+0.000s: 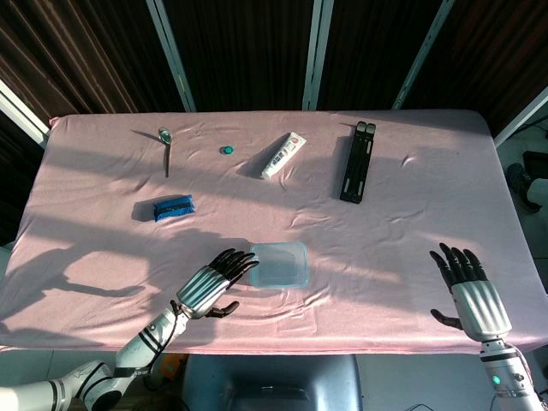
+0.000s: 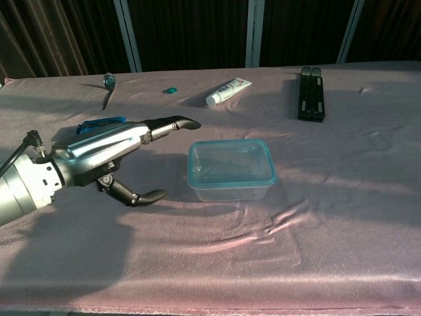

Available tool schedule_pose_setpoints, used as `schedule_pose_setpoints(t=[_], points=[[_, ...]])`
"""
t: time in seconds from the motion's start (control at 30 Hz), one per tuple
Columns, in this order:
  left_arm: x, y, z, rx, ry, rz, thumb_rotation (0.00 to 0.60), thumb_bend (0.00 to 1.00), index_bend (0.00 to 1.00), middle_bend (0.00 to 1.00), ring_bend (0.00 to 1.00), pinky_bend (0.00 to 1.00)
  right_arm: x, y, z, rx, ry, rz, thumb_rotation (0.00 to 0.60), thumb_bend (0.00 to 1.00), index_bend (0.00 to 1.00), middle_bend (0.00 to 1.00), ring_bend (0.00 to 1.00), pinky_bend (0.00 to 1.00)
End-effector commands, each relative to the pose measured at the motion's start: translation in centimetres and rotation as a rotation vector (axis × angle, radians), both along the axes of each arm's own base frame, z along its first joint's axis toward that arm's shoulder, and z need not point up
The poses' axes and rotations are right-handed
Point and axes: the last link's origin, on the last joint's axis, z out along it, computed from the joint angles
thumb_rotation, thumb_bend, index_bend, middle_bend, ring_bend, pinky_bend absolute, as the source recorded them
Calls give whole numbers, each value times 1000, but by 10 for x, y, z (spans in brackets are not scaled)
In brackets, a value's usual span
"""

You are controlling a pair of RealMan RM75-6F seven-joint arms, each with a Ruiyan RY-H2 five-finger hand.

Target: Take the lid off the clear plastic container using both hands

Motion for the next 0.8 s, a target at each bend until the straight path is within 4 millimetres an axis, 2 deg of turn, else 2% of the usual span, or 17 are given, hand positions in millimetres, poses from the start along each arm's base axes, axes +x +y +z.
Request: schedule_pose_setpoints(t=[0.03, 0.17, 0.37, 0.8], points=[[19, 14, -16, 3, -6, 1, 600, 317, 0, 0, 0, 0, 0, -1, 0, 2, -1, -3, 600, 147, 0, 0, 0, 0], [31, 18, -31, -9, 21, -3, 600, 317, 0, 0, 0, 0, -1, -1, 1, -1, -3, -8, 600, 147, 0, 0, 0, 0], [38, 21, -41, -30, 37, 4, 600, 317, 0, 0, 0, 0, 0, 1, 1, 2, -1, -5, 600, 147, 0, 0, 0, 0], [38, 34, -49, -25, 70, 45, 600, 318, 0, 0, 0, 0, 3, 6, 2, 60, -41, 1, 600, 147, 0, 0, 0, 0]])
